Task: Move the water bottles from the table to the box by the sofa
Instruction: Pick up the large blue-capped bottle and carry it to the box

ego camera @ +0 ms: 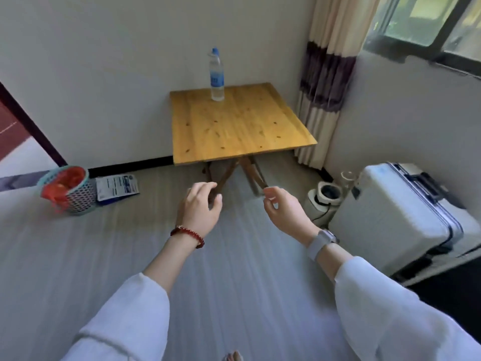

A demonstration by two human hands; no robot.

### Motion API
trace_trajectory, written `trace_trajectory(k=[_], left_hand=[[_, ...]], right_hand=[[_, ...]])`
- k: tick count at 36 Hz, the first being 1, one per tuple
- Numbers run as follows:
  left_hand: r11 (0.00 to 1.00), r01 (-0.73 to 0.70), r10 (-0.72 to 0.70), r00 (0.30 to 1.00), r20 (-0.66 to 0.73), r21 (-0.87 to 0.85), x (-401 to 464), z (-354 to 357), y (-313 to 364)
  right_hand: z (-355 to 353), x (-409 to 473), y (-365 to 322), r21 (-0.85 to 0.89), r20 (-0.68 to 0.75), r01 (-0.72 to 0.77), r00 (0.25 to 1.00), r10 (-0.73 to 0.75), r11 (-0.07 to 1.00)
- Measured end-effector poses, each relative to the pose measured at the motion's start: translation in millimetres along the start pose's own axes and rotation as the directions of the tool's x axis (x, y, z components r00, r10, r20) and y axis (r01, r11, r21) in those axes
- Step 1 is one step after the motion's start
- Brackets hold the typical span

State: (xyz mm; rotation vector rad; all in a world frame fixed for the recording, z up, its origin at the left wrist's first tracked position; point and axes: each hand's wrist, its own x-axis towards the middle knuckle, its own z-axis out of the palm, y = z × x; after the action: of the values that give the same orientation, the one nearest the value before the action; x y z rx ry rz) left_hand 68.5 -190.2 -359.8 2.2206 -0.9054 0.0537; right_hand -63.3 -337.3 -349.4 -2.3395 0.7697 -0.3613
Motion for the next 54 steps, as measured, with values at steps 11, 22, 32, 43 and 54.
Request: trace_trajectory(k=[11, 22, 32, 43, 54], left_hand=[[1.0, -0.013, 0.013, 0.999, 0.041, 0.004, 268.3, 61.1, -40.1], [0.995, 0.097, -0.098, 0.994, -0.04, -0.033, 551.1, 113.2, -89.6], [0.989, 0.125, -0.134, 0.984, -0.114, -0.083, 786.9, 152.2, -132.3], [0.973, 0.227, -0.226, 0.974, -0.015, 0.039, 1016.3, 237.3, -180.9], [0.921, 0.08, -0.136, 0.983, -0.122, -0.381, 1033.6, 277.2, -220.6]], right_hand=[[-2.6, 269.7, 15.4, 0.031, -0.028, -0.019, 0.999, 0.02, 0.999], [7.2, 567.9, 43.2, 0.066, 0.042, -0.009, 0.999, 0.007, 0.998], [32.4, 777.7, 29.1, 0.118, 0.0, -0.022, 1.0, 0.022, 0.993], [72.7, 955.6, 36.2, 0.142, -0.037, -0.066, 0.997, 0.072, 0.988], [122.9, 1024.2, 64.6, 0.216, 0.043, -0.114, 0.993, 0.107, 0.97]])
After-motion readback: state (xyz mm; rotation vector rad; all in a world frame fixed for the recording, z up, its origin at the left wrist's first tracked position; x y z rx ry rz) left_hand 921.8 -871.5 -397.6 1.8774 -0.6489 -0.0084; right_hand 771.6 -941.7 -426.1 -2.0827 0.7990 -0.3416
